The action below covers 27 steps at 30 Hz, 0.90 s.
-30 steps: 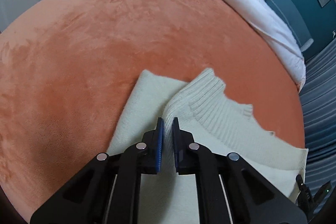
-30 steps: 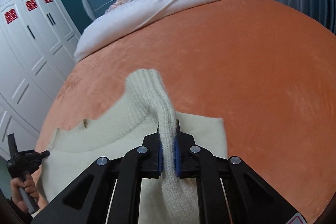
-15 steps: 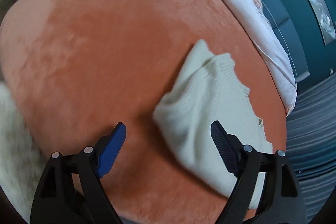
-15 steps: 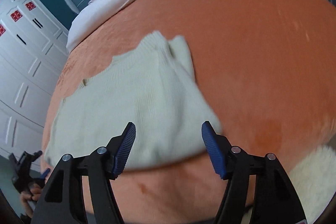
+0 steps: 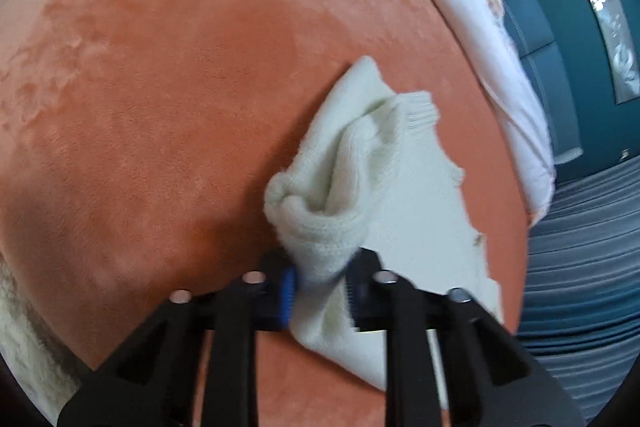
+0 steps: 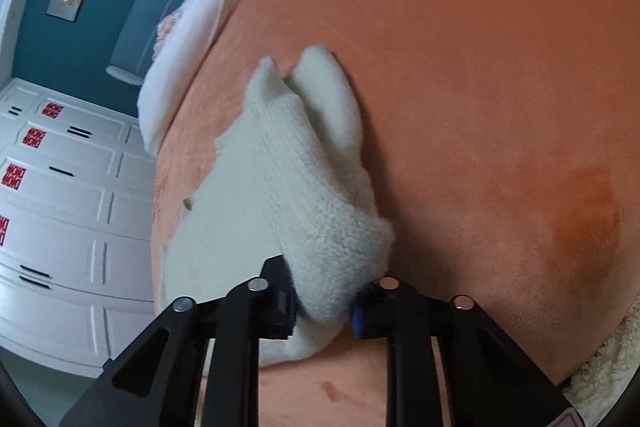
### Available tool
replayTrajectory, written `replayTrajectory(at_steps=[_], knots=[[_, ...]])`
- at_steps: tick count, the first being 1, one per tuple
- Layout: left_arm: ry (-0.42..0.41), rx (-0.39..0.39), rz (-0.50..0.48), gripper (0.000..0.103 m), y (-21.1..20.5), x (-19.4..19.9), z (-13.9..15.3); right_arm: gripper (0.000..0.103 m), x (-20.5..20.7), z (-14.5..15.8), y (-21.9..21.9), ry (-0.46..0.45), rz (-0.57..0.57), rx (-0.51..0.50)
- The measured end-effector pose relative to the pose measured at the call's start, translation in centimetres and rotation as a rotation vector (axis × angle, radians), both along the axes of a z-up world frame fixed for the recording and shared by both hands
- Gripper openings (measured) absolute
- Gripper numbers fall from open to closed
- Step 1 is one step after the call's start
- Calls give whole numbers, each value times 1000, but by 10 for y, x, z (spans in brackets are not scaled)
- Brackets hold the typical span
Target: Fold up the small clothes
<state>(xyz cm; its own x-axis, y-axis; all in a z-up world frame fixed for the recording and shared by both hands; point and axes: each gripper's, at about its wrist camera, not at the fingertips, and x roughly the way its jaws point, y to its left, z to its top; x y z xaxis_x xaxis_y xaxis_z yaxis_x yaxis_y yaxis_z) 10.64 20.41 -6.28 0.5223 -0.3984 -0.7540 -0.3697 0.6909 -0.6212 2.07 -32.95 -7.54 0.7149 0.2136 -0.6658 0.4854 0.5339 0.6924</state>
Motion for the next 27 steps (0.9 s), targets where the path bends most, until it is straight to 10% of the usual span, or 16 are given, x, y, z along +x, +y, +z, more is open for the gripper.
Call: replayTrajectory(at_steps=[9,12,17,22,27], knots=[[43,56,-76,11,10,-60,-3,10,-43,6,2,109,71,-130],[52,66,-36,21,11,-58,-7,30,-55,-8,-2,175,31,-108],[14,174,19,64,11,-49,8,31,-71,41,4,140,-93,-304],[79,91,29,64,11,-39,-15,10,-23,83,76,-10,244,-422],[65,121,12,66,11,-42,-14,8,54,59,172,-3,557,-519]])
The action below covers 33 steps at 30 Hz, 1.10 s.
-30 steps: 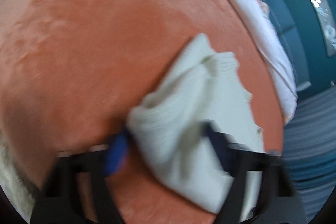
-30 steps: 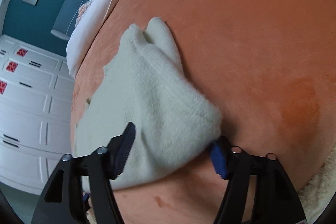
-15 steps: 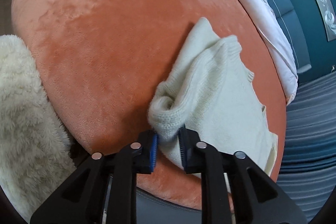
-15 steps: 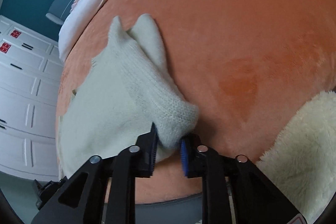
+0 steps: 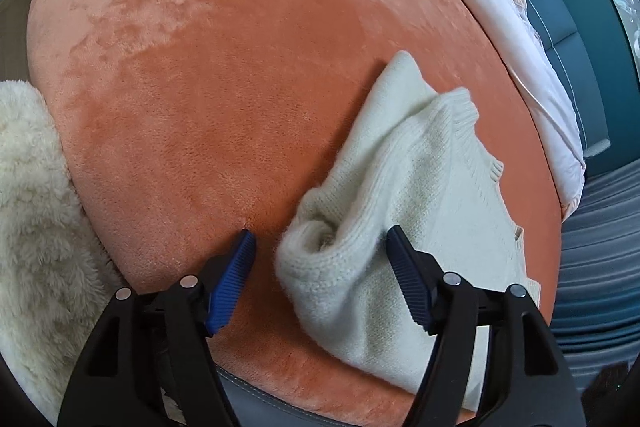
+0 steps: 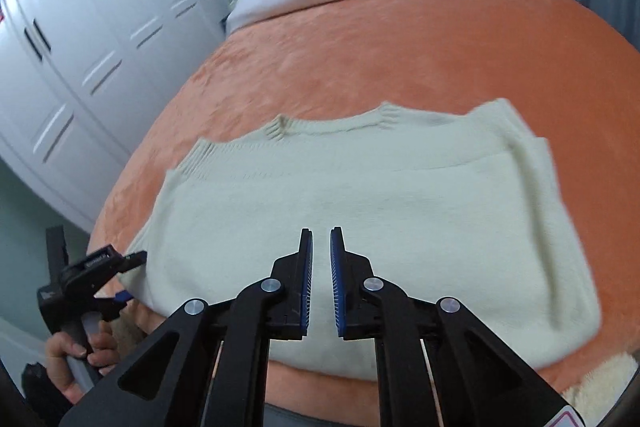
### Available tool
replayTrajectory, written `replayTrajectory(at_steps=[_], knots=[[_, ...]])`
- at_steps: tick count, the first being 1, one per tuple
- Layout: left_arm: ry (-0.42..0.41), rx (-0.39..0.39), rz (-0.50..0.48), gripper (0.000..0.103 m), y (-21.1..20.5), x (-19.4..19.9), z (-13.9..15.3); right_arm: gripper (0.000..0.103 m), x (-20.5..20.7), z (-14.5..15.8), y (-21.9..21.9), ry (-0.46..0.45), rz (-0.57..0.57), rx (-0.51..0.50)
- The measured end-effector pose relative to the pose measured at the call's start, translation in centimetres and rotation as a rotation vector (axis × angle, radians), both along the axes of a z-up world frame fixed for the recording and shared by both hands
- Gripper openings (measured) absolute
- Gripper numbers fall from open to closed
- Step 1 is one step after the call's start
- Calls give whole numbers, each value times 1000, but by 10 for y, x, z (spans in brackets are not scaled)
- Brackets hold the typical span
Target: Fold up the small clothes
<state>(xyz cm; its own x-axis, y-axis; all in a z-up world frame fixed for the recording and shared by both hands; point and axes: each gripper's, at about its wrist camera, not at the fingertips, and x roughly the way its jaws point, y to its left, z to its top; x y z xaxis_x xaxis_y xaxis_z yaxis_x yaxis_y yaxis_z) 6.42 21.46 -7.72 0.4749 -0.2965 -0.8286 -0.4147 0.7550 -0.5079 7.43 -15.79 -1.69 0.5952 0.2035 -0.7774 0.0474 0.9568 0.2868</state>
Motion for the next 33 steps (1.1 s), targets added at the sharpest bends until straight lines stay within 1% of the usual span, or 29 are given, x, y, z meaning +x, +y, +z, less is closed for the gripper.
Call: replayTrajectory(at_steps=[1,2,3,4,5,6,8,9,11,12,13,14,15,16,18,20,21,22,23,24,25,26,27,28,29,31,33], knots=[[0,-6,-1,68,1,-3,-1,8,16,-18,11,50,28,-14],[0,-13,-3,69,1,-3,-2,9,36,-41,19,125,52,-32],[0,-20,-3,69,2,-3,-3,8,39,-63,24,165,60,-55],[0,-25,-4,70,2,-3,-4,7,42,-66,25,128,62,-68],[1,-30,-5,71,3,-3,-4,7,45,-61,28,146,70,-87],[1,-35,-8,72,3,-3,-4,7,46,-51,27,173,62,-82],[-2,-44,-11,76,3,-3,-6,7,41,-25,22,121,42,17],[-6,-47,-10,77,2,-1,-7,7,39,-17,21,99,47,46],[-11,-45,-2,83,-1,0,-8,7,46,-12,25,84,39,25],[-9,-37,-1,84,-4,2,-8,7,55,-18,26,97,35,18],[-4,-28,0,86,-6,3,-7,6,66,-33,26,142,26,5],[0,-26,3,87,-5,4,-6,1,78,-50,28,204,18,-21],[4,-28,8,88,-5,6,-7,0,92,-66,30,229,34,-11],[11,-34,13,88,-5,7,-8,0,95,-71,29,201,38,4],[18,-59,27,89,-3,9,-8,0,97,-57,28,224,12,30],[17,-81,33,90,0,9,-10,1,88,-35,26,175,-3,97],[14,-82,35,90,0,9,-11,1,88,-36,29,163,1,87],[14,-74,35,90,-2,9,-12,1,88,-41,34,175,5,44],[16,-59,35,90,-4,10,-11,0,92,-55,39,214,15,-17],[24,-43,33,90,-7,11,-10,0,95,-68,40,219,41,-29],[31,-33,32,90,-8,12,-9,0,93,-67,39,191,44,-27],[39,-32,30,90,-8,13,-8,0,94,-61,34,191,30,2],[45,-41,31,90,-6,14,-8,0,88,-50,24,176,7,54],[47,-54,32,90,-4,14,-8,0,79,-38,11,130,-23,95],[47,-71,36,90,-1,14,-9,0,67,-27,-6,77,-58,105],[43,-94,51,90,3,14,-12,0,40,-15,-46,36,-163,51],[40,-79,49,90,1,15,-13,0,16,-18,-95,45,-277,23]])
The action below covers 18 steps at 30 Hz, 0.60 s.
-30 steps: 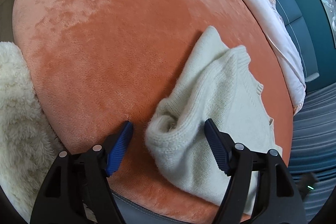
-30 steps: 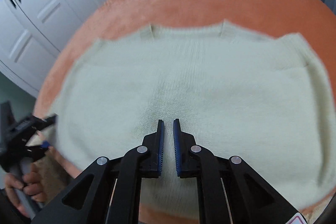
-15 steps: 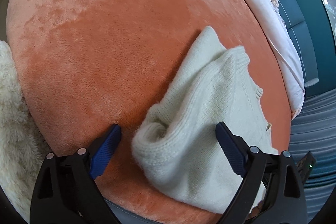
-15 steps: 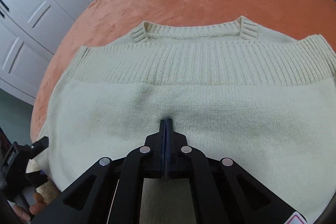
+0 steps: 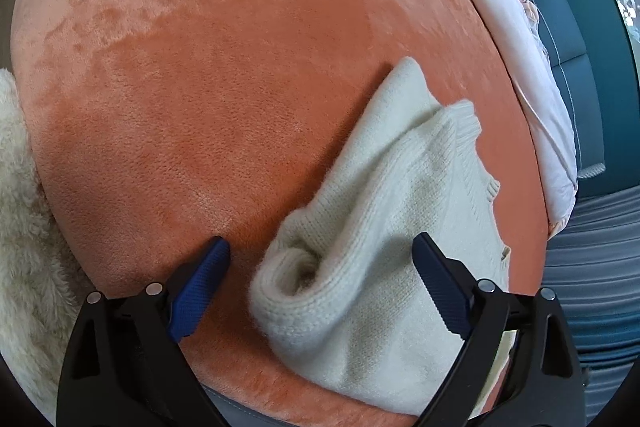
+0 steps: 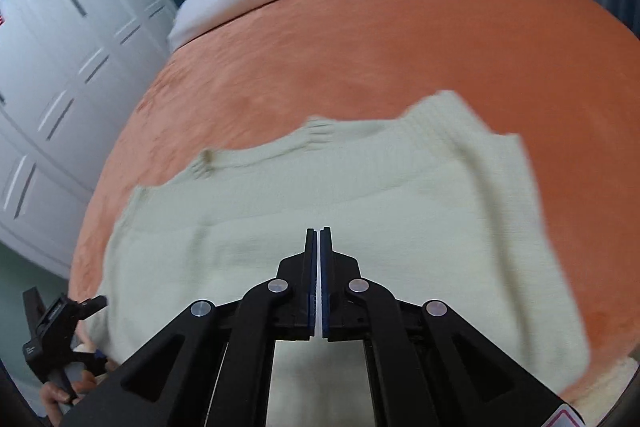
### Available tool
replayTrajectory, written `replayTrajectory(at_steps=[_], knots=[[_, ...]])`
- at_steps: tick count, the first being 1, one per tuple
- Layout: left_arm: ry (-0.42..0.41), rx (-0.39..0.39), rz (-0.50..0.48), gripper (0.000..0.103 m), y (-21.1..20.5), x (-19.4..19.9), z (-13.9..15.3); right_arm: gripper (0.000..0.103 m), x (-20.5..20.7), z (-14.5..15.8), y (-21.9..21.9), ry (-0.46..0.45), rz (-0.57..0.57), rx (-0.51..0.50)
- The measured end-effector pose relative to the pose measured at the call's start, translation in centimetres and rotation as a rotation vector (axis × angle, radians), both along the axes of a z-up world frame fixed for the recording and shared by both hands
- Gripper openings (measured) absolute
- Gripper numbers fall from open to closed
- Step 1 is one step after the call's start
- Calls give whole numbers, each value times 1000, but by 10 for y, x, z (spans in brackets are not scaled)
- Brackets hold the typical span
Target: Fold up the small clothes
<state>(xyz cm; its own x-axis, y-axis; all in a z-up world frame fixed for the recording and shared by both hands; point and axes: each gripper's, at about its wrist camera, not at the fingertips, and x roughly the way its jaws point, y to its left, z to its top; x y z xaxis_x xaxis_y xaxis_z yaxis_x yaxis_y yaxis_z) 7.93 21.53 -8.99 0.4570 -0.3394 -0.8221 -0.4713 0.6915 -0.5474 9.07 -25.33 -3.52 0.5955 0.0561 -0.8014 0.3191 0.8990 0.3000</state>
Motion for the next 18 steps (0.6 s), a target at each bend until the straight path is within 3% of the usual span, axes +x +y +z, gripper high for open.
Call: replayTrajectory(at_steps=[3,5,7,8,10,13,16,18], knots=[[-1,47,-11,91,-6,3,2,0,-21,-40,-72,142,-171,1],[6,67,-6,91,-10,5,3,0,-29,-65,-99,109,-181,130],[6,56,-2,87,-9,6,5,0,-33,-57,-102,99,-229,196],[1,37,-1,77,-7,7,6,3,-33,-45,-93,98,-232,167],[-17,-20,-9,62,-4,7,8,4,-30,-19,-61,48,-149,134],[-23,-43,2,35,-1,4,14,4,-16,3,9,13,88,91],[-108,-54,-39,25,-8,0,41,2,-2,-3,85,36,306,3],[-185,-18,-112,23,-25,0,71,2,13,-37,120,123,383,-54]])
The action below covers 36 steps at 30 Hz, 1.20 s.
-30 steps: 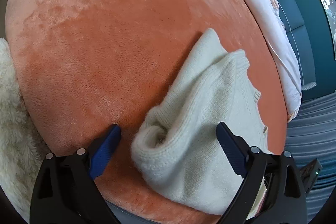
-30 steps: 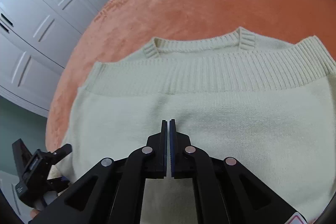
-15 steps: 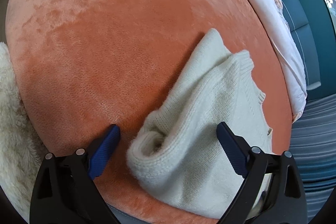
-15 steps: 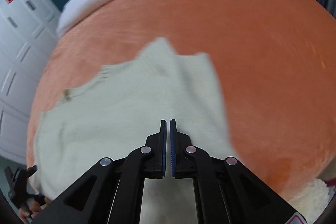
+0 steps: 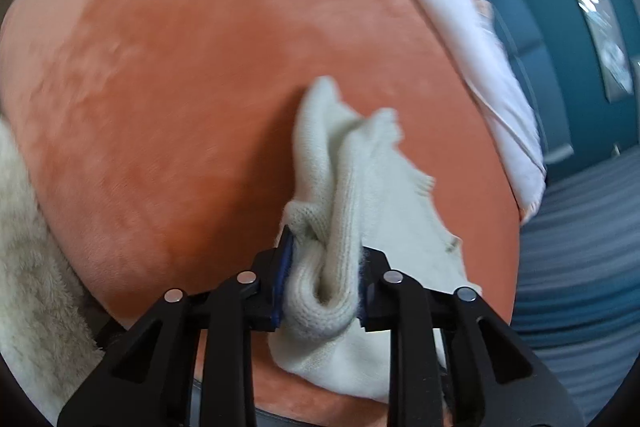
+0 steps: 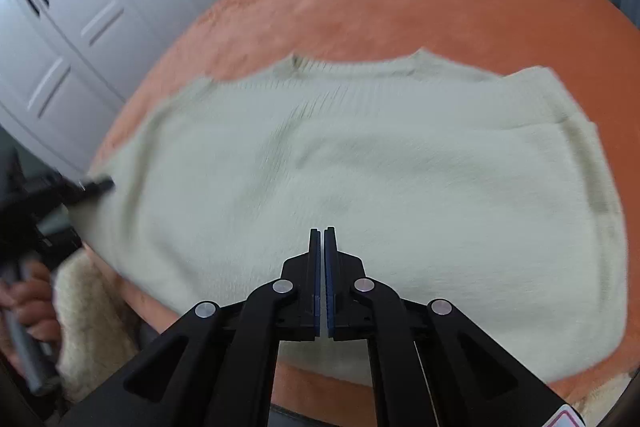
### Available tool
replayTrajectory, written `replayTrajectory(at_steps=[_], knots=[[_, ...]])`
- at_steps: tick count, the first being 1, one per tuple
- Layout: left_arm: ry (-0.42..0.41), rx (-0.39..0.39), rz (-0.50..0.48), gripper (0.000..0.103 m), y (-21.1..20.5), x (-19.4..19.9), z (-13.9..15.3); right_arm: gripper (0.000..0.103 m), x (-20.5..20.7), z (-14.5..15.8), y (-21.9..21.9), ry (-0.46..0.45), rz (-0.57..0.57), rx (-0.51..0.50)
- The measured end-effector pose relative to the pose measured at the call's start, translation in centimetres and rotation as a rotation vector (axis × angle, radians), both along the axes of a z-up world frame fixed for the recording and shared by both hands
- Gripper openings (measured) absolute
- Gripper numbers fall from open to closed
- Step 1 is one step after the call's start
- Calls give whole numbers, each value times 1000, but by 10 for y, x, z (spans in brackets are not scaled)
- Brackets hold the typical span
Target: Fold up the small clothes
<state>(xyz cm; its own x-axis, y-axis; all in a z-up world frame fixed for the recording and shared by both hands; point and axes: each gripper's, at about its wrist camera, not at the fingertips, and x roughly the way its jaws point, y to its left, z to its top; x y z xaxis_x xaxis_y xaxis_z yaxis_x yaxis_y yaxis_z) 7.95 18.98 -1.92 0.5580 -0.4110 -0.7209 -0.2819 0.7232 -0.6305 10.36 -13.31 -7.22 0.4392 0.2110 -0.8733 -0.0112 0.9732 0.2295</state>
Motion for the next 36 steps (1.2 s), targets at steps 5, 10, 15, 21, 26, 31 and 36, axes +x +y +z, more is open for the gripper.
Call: replayTrajectory(at_steps=[5,10,15,21,26,31,36], knots=[[-182,1,-213,19,-74,1,69,2,0,-5,-7,-40,-16,30],[-341,25,-525,19,-192,-20,111,8,-44,20,-71,-103,-146,272],[-260,100,-811,22,-301,-48,54,9,-92,10,-137,-97,-326,310],[-302,246,-844,64,-290,-91,26,27,-116,2,-172,-72,-440,351],[-359,452,-764,89,-247,-111,23,63,-112,6,-182,-115,-408,553],[-270,551,-716,89,-235,-99,-15,70,-66,-22,-161,2,-364,705],[-226,549,-702,88,-222,-88,-27,24,-38,23,-123,-44,-249,498]])
